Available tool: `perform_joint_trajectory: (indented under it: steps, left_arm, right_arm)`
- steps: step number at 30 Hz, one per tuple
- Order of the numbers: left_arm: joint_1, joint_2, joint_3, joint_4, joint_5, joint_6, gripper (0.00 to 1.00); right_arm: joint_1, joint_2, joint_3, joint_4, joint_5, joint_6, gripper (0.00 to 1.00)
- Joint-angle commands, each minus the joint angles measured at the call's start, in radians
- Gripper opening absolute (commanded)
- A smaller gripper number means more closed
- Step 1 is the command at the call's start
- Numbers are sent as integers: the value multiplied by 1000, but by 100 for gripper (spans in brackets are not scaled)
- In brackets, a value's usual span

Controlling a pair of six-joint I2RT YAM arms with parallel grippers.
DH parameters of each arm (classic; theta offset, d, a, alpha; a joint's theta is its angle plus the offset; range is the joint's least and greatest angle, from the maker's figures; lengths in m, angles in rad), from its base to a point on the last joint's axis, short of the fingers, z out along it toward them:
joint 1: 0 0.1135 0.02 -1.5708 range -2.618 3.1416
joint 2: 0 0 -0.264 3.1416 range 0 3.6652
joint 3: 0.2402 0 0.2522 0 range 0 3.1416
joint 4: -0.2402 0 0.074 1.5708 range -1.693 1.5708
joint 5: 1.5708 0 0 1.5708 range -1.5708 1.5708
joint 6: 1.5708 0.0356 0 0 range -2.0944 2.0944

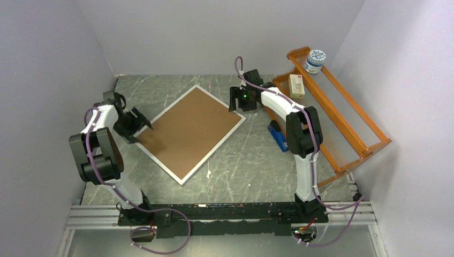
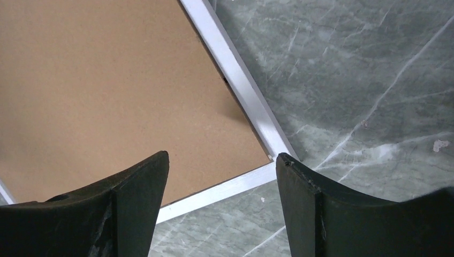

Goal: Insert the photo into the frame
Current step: Adjust the photo frame at the center of the board.

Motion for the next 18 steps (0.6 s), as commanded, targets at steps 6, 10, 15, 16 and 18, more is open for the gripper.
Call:
perform_joint_trajectory:
  steps: [6,10,15,16,18]
  left_arm:
    - [0,-92,-198,99,18,-107,81]
    - [1,-88,-217,117,32,-89,82]
    - [1,-79,-254,188,114,-70,82]
    - [2,-79,-263,204,127,-68,82]
    - [2,-81,-280,236,155,-61,82]
  right_arm:
    - [1,45,31,-20,-17,-53,72]
    - [2,70,26,-13,-40,-44,64]
    - [2,78,17,0,-28,-47,59]
    - [3,78,15,2,-28,-47,57]
    - [2,79,6,7,-34,-50,54]
